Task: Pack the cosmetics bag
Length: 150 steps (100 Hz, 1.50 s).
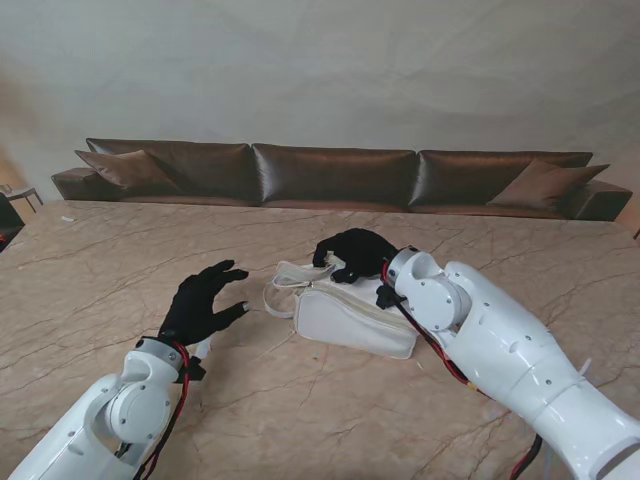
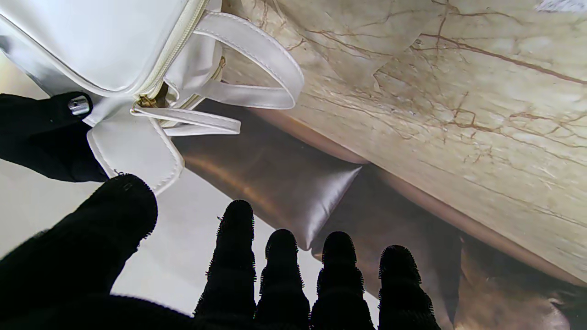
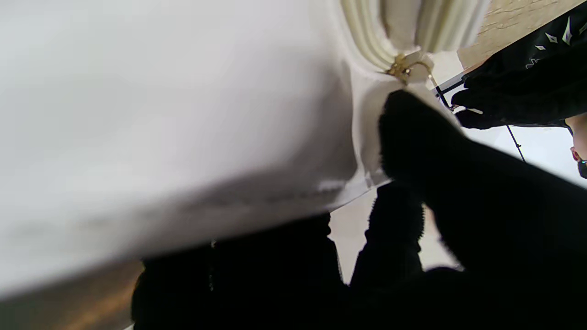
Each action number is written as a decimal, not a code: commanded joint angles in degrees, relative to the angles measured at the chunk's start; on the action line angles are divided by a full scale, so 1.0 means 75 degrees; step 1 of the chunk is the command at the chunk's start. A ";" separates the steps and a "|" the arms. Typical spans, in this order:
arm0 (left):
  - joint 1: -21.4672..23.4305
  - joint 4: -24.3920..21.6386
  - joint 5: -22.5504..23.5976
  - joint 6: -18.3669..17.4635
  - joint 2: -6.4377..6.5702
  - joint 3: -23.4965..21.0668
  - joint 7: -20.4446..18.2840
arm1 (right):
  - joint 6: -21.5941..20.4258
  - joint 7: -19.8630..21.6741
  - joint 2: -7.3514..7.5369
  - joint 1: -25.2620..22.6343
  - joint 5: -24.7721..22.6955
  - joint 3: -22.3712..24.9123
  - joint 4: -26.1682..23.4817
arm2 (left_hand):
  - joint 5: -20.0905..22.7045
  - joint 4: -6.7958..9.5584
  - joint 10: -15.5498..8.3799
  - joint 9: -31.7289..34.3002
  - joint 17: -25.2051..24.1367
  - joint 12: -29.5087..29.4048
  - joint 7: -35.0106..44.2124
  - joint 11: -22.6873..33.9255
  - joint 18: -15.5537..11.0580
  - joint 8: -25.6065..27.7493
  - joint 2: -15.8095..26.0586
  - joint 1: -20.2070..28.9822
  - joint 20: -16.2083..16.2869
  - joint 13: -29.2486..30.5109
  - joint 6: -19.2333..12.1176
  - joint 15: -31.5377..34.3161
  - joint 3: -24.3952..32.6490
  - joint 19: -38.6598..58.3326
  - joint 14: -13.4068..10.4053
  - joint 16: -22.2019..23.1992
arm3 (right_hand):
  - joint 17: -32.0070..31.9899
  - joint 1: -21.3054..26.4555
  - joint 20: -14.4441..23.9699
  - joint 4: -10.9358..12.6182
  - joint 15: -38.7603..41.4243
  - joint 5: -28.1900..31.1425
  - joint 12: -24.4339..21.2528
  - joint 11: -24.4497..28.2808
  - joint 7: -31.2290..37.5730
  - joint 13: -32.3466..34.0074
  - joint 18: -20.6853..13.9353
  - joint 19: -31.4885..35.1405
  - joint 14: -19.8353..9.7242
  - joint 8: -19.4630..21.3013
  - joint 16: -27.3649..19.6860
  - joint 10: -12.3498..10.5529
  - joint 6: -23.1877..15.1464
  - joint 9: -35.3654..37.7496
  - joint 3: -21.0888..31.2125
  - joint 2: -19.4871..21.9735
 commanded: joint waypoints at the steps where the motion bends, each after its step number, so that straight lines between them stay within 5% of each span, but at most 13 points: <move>1: 0.0025 0.0011 -0.0038 0.0033 -0.0049 0.0022 -0.0048 | 0.0025 0.0068 0.0028 -0.0065 -0.0026 0.0003 -0.0001 | -0.0072 0.0262 -0.0192 -0.0047 -0.0121 -0.0049 -0.0204 0.0063 0.0002 -0.0061 0.0305 -0.0244 -0.0048 -0.0126 0.0022 -0.0079 -0.0135 0.0134 -0.0247 -0.0052 | -0.0154 -0.0565 0.0155 0.0142 -0.0347 -0.0209 -0.0245 -0.0338 -0.0088 -0.0271 -0.0121 -0.0138 -0.0393 -0.0117 -0.0183 -0.1129 0.0954 -0.0636 -0.0356 0.0236; 7: 0.0011 0.0019 -0.0016 0.0032 -0.0048 0.0035 -0.0038 | 0.0054 0.0183 0.0065 -0.0110 -0.0039 0.0038 -0.0074 | -0.0076 0.0264 -0.0180 -0.0051 -0.0146 -0.0044 -0.0219 0.0055 0.0011 -0.0060 0.0325 -0.0244 -0.0018 -0.0133 0.0024 -0.0091 -0.0151 0.0163 -0.0248 -0.0048 | -0.0480 -0.1205 0.0137 0.1071 -0.0973 -0.0421 -0.0651 -0.0575 -0.1341 -0.0727 -0.0157 -0.0463 -0.0405 0.0163 -0.0393 -0.1164 0.1524 -0.1174 -0.0858 0.0870; 41: -0.0039 -0.0027 0.0042 -0.0010 -0.0022 0.0016 -0.0132 | 0.0168 0.0149 0.0177 -0.0630 -0.0424 0.0582 -0.0712 | -0.0066 0.0274 -0.0120 -0.0084 -0.0130 -0.0012 -0.0262 0.0046 -0.0285 -0.0053 0.0297 -0.0234 -0.0046 -0.0159 0.0123 -0.0116 -0.0185 0.0089 -0.0248 -0.0023 | -0.2258 -0.2299 -0.0577 0.0817 -0.4219 -0.2552 -0.2440 -0.2313 -0.3011 -0.2668 -0.0311 -0.2926 -0.0450 -0.1066 -0.2381 -0.0847 0.2388 -0.3619 -0.2749 0.1434; 57: -0.0025 -0.0146 0.0064 -0.0018 -0.0011 -0.0027 -0.0191 | 0.0129 0.0189 0.0218 -0.1021 -0.0367 0.1076 -0.1110 | 0.0040 0.0263 -0.0165 0.0110 -0.0021 -0.0068 -0.0291 0.0063 -0.0360 -0.0098 0.0280 -0.0245 -0.0284 -0.0012 0.0252 -0.0192 -0.0190 -0.0003 -0.0549 -0.0160 | -0.3287 -0.2527 -0.2853 0.0805 -0.6741 -0.3015 -0.3602 -0.3505 -0.3194 -0.3742 -0.0696 -0.5557 -0.0238 -0.1335 -0.4671 -0.0598 0.2491 -0.4280 -0.3066 0.1699; 72: -0.0009 -0.0216 0.0170 -0.0105 -0.0003 -0.0039 -0.0146 | 0.0220 -0.0048 0.0207 -0.1599 -0.0323 0.1700 -0.1562 | 0.0248 0.0241 -0.0189 0.0330 0.0069 -0.0143 -0.0386 0.0073 -0.0638 -0.0215 0.0240 -0.0324 -0.0593 0.0177 0.0432 -0.0119 -0.0169 0.0251 -0.0674 -0.0353 | -0.3632 -0.2822 -0.3885 0.0810 -0.7387 -0.3390 -0.4031 -0.4419 -0.3438 -0.4539 -0.0991 -0.6503 -0.0144 -0.1584 -0.5538 -0.0259 0.2806 -0.4740 -0.3579 0.2349; 79: 0.0002 -0.0255 0.0182 -0.0129 0.0000 -0.0041 -0.0153 | 0.0293 -0.0183 0.0199 -0.1917 -0.0320 0.2001 -0.1804 | 0.0292 0.0242 -0.0181 0.0365 0.0106 -0.0150 -0.0428 0.0065 -0.0771 -0.0244 0.0259 -0.0313 -0.0671 0.0191 0.0461 -0.0081 -0.0178 0.0295 -0.0678 -0.0369 | -0.3718 -0.2869 -0.4263 0.1205 -0.7374 -0.3488 -0.4090 -0.4565 -0.3539 -0.4601 -0.1069 -0.6688 -0.0161 -0.1688 -0.5750 -0.0217 0.2892 -0.4716 -0.5067 0.3503; 83: 0.0012 -0.0283 0.0189 -0.0139 0.0003 -0.0045 -0.0161 | 0.0318 -0.0241 0.0203 -0.2108 -0.0356 0.2178 -0.1948 | 0.0373 0.0253 -0.0171 0.0393 0.0127 -0.0161 -0.0560 0.0046 -0.0862 -0.0324 0.0274 -0.0294 -0.0875 0.0197 0.0468 -0.0007 -0.0248 0.0374 -0.0672 -0.0411 | -0.3736 -0.3652 -0.4466 0.1525 -0.7384 -0.3490 -0.4135 -0.4671 -0.3607 -0.4615 -0.1121 -0.6759 -0.0194 -0.1750 -0.5839 -0.0167 0.2970 -0.4674 -0.4660 0.3443; 93: 0.0051 -0.0363 0.0196 -0.0186 0.0014 -0.0070 -0.0210 | 0.0359 -0.0236 0.0242 -0.2638 -0.0426 0.2646 -0.2340 | 0.0437 0.0253 -0.0142 0.0479 0.0192 -0.0152 -0.0560 0.0069 -0.1065 -0.0327 0.0332 -0.0345 -0.0954 0.0266 0.0493 0.0067 -0.0259 0.0509 -0.0664 -0.0411 | -0.3737 -0.4133 -0.4754 0.1559 -0.7417 -0.3390 -0.4295 -0.5006 -0.3733 -0.4644 -0.1259 -0.6900 -0.0292 -0.1835 -0.5969 -0.0066 0.3132 -0.4508 -0.4251 0.3566; 112: 0.0180 -0.0534 0.0199 -0.0276 0.0045 -0.0172 -0.0359 | 0.0351 -0.0304 0.0264 -0.3751 -0.0371 0.3544 -0.2854 | 0.0587 0.0466 -0.0005 0.0590 0.0108 -0.0174 -0.0601 0.0012 -0.0981 -0.0346 0.0947 -0.0551 -0.1101 0.0323 0.0466 0.0172 -0.0710 0.1124 -0.0498 -0.0453 | -0.3774 -0.4493 -0.5278 0.1864 -0.7401 -0.3165 -0.4738 -0.5947 -0.3997 -0.4601 -0.1422 -0.7053 -0.0365 -0.1993 -0.6103 -0.0013 0.3225 -0.3829 -0.5012 0.5269; 123: 0.0237 -0.0572 0.0156 -0.0370 0.0056 -0.0214 -0.0427 | 0.0452 -0.0316 0.0270 -0.4406 -0.0335 0.4032 -0.3122 | 0.0659 0.0568 0.0007 0.0691 0.0097 -0.0190 -0.0598 -0.0009 -0.0755 -0.0346 0.1162 -0.0662 -0.1124 0.0392 0.0431 0.0166 -0.0856 0.1225 -0.0461 -0.0455 | -0.3820 -0.4474 -0.5511 0.1912 -0.7412 -0.3114 -0.5175 -0.6814 -0.4044 -0.4593 -0.1482 -0.7101 -0.0354 -0.2075 -0.6131 0.0025 0.3276 -0.3320 -0.5120 0.5471; 142: 0.0238 -0.0596 0.0102 -0.0425 0.0063 -0.0220 -0.0495 | 0.0547 -0.0703 0.0210 -0.5442 -0.0443 0.4641 -0.3486 | 0.0717 0.0703 -0.0002 0.0730 0.0044 -0.0222 -0.0629 -0.0071 -0.0673 -0.0361 0.1245 -0.0674 -0.1095 0.0398 0.0423 0.0091 -0.0971 0.1336 -0.0464 -0.0464 | -0.3796 -0.4309 -0.5581 0.2061 -0.7396 -0.2965 -0.5219 -0.6869 -0.4006 -0.4505 -0.1432 -0.7097 -0.0346 -0.2091 -0.6134 0.0048 0.3263 -0.3150 -0.4945 0.5459; 146: 0.0233 -0.0603 0.0090 -0.0426 0.0061 -0.0208 -0.0494 | 0.0564 -0.0740 0.0204 -0.5617 -0.0468 0.4727 -0.3543 | 0.0715 0.0723 0.0002 0.0723 0.0034 -0.0224 -0.0644 -0.0077 -0.0700 -0.0368 0.1253 -0.0673 -0.1102 0.0402 0.0442 0.0080 -0.0988 0.1330 -0.0481 -0.0465 | -0.3808 -0.4204 -0.5594 0.2161 -0.7402 -0.2978 -0.5221 -0.6870 -0.4013 -0.4511 -0.1425 -0.7101 -0.0345 -0.2100 -0.6137 0.0044 0.3283 -0.3152 -0.4860 0.5518; 150: 0.0228 -0.0614 0.0090 -0.0424 0.0058 -0.0191 -0.0485 | 0.0580 -0.0821 0.0189 -0.5772 -0.0481 0.4790 -0.3586 | 0.0698 0.0739 -0.0008 0.0710 0.0032 -0.0227 -0.0666 -0.0085 -0.0749 -0.0377 0.1267 -0.0679 -0.1115 0.0394 0.0437 0.0067 -0.1011 0.1313 -0.0489 -0.0466 | -0.3840 -0.4102 -0.5667 0.2712 -0.7420 -0.2984 -0.5229 -0.6867 -0.4015 -0.4533 -0.1442 -0.7121 -0.0351 -0.2130 -0.6147 0.0045 0.3279 -0.3162 -0.4824 0.5551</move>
